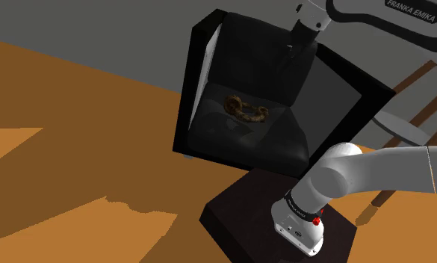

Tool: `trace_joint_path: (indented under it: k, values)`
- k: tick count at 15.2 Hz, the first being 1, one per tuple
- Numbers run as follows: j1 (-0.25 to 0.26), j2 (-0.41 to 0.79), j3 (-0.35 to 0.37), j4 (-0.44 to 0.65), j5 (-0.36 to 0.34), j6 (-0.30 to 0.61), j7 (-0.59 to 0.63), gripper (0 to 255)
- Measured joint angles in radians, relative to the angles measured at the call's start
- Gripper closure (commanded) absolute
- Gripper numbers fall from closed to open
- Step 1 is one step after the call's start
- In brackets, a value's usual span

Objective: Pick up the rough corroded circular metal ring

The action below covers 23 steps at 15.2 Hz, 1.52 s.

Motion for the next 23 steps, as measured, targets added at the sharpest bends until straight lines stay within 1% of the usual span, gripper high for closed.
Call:
trace_joint_path:
  k: [2, 5, 11, 16, 18, 21, 23]
  values:
    - [-0.001, 0.009, -0.001, -0.008, -0.002, 0.012, 0.001, 0]
    - [-0.006, 0.053, -0.001, -0.047, -0.008, 0.066, 0.016, 0]
    - [-0.018, 0.218, -0.01, -0.097, -0.025, 0.218, 0.045, 0]
    - [-0.025, 0.368, -0.01, -0.105, -0.036, 0.32, 0.078, 0]
    - [-0.034, 0.43, -0.02, -0.113, -0.045, 0.371, 0.08, 0]
    - [-0.037, 0.529, -0.02, -0.103, -0.051, 0.427, 0.102, 0]
    - [-0.04, 0.563, -0.023, -0.105, -0.054, 0.455, 0.105, 0]
